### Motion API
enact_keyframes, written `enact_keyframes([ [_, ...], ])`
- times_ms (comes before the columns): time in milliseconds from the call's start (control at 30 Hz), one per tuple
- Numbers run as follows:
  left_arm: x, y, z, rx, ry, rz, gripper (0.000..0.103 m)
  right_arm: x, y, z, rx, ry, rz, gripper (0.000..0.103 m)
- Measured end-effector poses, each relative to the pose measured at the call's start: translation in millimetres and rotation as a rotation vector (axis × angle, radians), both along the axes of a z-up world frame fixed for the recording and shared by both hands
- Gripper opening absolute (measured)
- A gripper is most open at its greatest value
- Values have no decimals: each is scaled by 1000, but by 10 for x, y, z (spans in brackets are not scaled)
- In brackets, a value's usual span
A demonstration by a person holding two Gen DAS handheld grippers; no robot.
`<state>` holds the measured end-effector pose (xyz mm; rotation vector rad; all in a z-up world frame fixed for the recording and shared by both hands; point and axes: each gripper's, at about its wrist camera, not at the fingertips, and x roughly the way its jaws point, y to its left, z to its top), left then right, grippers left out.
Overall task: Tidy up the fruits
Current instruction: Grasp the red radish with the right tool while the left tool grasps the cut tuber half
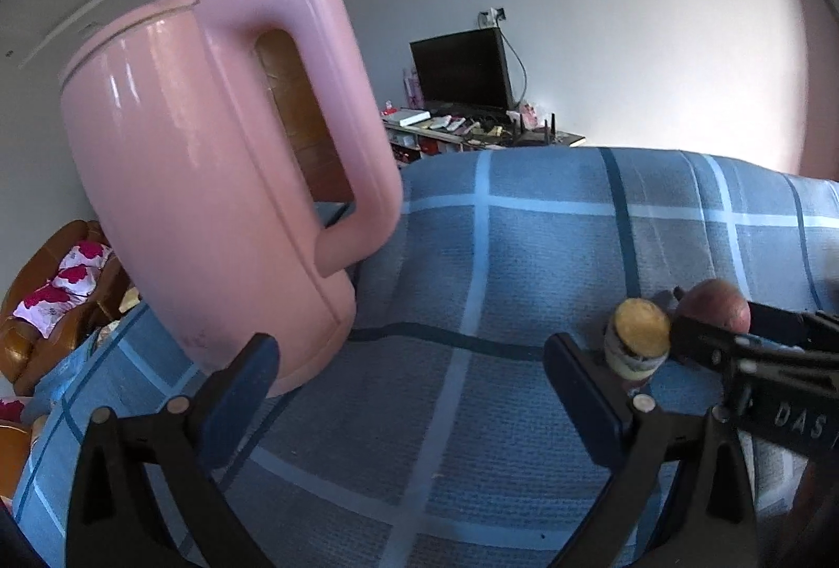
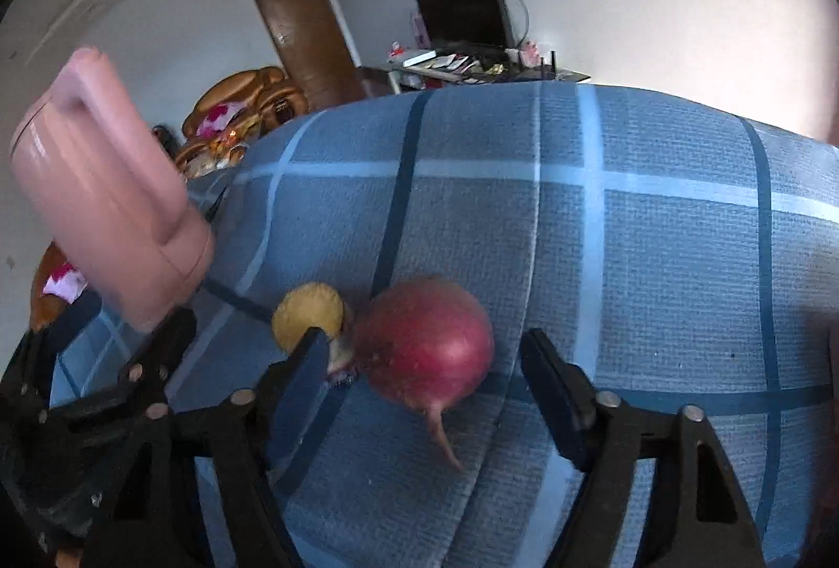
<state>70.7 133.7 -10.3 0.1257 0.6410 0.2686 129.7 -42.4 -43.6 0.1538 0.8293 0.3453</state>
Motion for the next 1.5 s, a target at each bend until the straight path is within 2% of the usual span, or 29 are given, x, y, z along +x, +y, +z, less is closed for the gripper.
enact_keyframes([
  [267, 27, 62, -45, -11, 27, 23, 103, 46, -120, -72, 83, 43, -28, 71],
  [433, 30, 18, -61, -14, 35, -4, 102, 2, -18, 1, -2, 5, -31, 71],
  [600, 26, 64, -51, -32, 39, -1, 103, -20, -209, -81, 111, 56, -21, 68],
  [700, 11, 75, -39, -36, 38, 5, 103, -32, -149, -48, 64, 37, -27, 67],
  [900, 32, 76, -50, -34, 45, 2, 103, 59, 145, -63, -114, 48, -37, 65],
  [933, 32, 84, -47, -36, 44, 2, 103, 58, 140, -57, -111, 46, -38, 59],
  [1000, 32, 87, -35, -46, 36, -8, 103, 67, 82, -57, -69, 49, -36, 55],
  [1100, 20, 75, -26, -52, 26, -27, 103, 39, -43, -50, -29, 48, -62, 55],
  [1233, -1, 50, -3, -103, 7, -89, 103, -186, -338, 37, 41, -15, -122, 55],
  [1367, 4, -30, -1, -193, 7, -179, 102, -518, -565, 203, -26, -129, -193, 55],
  [1433, 47, -131, -24, -191, 21, -218, 96, -649, -652, 265, -53, -166, -209, 55],
  [1500, 106, -253, -48, -198, 51, -273, 86, -798, -747, 307, -73, -198, -215, 55],
])
